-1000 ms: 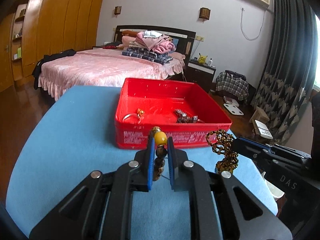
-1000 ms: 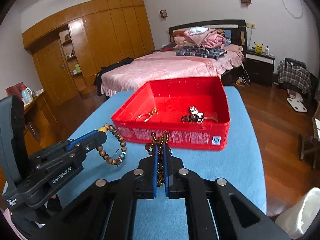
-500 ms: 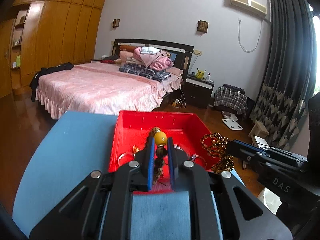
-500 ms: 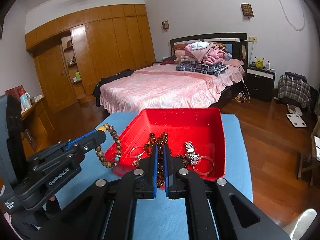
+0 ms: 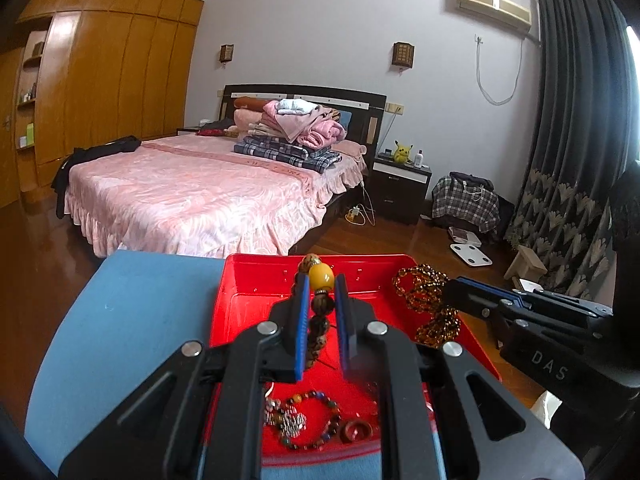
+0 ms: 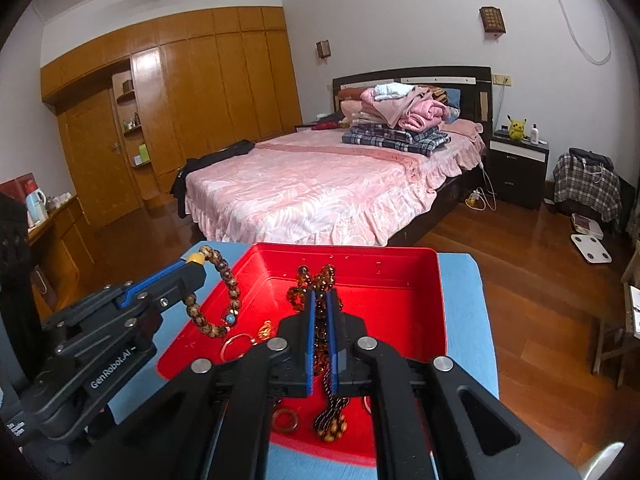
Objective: Organize jewelry
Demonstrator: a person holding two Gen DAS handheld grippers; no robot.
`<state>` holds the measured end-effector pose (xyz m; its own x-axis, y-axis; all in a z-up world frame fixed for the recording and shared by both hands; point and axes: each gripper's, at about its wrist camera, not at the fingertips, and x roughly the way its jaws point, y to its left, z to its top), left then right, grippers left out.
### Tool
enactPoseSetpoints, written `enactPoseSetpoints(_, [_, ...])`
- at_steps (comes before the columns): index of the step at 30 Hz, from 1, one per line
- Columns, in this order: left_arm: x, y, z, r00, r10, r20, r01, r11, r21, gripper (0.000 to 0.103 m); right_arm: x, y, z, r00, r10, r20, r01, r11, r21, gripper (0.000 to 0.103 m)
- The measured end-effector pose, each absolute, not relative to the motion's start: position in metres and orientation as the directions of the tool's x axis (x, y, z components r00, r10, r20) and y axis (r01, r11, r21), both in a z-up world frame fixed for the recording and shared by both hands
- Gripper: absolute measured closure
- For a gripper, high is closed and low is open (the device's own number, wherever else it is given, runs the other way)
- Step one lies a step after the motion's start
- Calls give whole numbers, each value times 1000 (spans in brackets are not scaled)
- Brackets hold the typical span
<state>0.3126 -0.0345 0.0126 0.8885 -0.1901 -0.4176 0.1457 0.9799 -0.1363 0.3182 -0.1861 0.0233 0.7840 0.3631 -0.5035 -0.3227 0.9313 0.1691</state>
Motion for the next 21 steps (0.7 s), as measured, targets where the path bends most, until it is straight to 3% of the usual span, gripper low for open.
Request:
enactPoseSetpoints(3, [327,-36,7,873,-194,-448,153,980,-127,91,325,-182,16,782,338,-524,-304,940,153,94])
enactPoseSetpoints(5, [333,-32,2,865,-185,-466,139,982,-131,89,327,-186,13,786,325,-527,-284,946,159,75])
enactPoseSetpoints(8, [332,-24,0,869,-166,-466,116,984,-133,68,323,-191,13,794,314,-520,-272,949,159,67])
enactPoseSetpoints(10, [330,-21,-1,870,-158,-467,109,986,-130,64,319,-194,14,799,312,-514,-266,950,162,50])
enactPoseSetpoints(11, [327,-19,-1,870,-154,-469,106,986,-126,59,316,-196,15,801,313,-510,-266,950,165,48])
enactPoseSetpoints(13, [321,-16,1,873,-144,-467,99,988,-119,42,311,-199,17,807,308,-504,-258,951,169,29])
enactPoseSetpoints(17, [300,-12,7,888,-116,-444,88,993,-82,20,297,-202,20,809,311,-498,-259,950,172,17])
enactPoseSetpoints(21, [280,-6,13,898,-91,-431,69,995,-66,12,283,-204,26,815,309,-490,-264,951,161,8])
